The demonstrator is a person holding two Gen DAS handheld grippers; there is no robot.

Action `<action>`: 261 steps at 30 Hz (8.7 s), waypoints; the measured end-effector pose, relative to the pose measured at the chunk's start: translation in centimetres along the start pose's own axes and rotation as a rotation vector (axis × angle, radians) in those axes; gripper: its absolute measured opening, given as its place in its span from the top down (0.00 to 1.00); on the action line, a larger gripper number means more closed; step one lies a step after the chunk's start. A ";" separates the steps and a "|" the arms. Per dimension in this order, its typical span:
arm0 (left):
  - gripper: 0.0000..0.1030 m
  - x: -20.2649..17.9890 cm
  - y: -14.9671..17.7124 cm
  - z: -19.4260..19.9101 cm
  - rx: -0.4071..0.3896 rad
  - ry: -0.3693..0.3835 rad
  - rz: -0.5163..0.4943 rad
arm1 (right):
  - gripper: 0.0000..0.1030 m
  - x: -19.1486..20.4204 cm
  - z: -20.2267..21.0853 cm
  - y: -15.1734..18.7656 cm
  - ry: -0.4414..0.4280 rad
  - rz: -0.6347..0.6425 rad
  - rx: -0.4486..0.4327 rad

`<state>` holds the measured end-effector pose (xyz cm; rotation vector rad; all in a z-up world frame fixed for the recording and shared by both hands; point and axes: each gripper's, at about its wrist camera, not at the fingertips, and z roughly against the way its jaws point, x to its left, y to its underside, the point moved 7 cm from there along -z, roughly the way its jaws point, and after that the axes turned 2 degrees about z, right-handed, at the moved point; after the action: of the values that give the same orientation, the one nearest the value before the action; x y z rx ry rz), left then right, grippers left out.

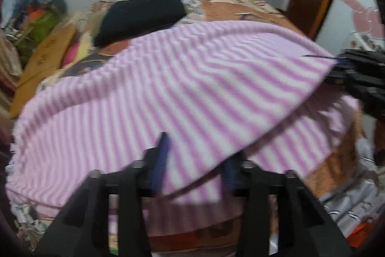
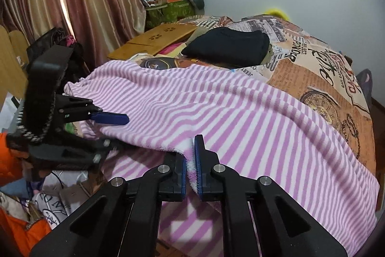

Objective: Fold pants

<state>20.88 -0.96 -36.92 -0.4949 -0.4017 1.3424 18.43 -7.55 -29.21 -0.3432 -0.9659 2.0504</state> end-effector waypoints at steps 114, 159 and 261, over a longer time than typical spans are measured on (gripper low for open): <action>0.53 -15.1 -6.7 -1.7 0.051 0.070 -0.139 | 0.84 -29.0 19.7 14.9 0.454 -0.666 -0.188; 0.49 -15.2 -6.9 -1.5 0.066 0.121 -0.110 | 0.82 -37.3 12.4 14.1 0.570 -0.560 0.103; 0.67 5.9 -8.3 9.6 -0.139 -0.105 0.131 | 0.61 -22.8 15.4 5.6 0.562 -0.416 -0.107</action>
<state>23.53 4.61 -24.33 -0.5746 -0.5599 1.4775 21.13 -35.23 -25.20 -0.6714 -0.7208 1.4142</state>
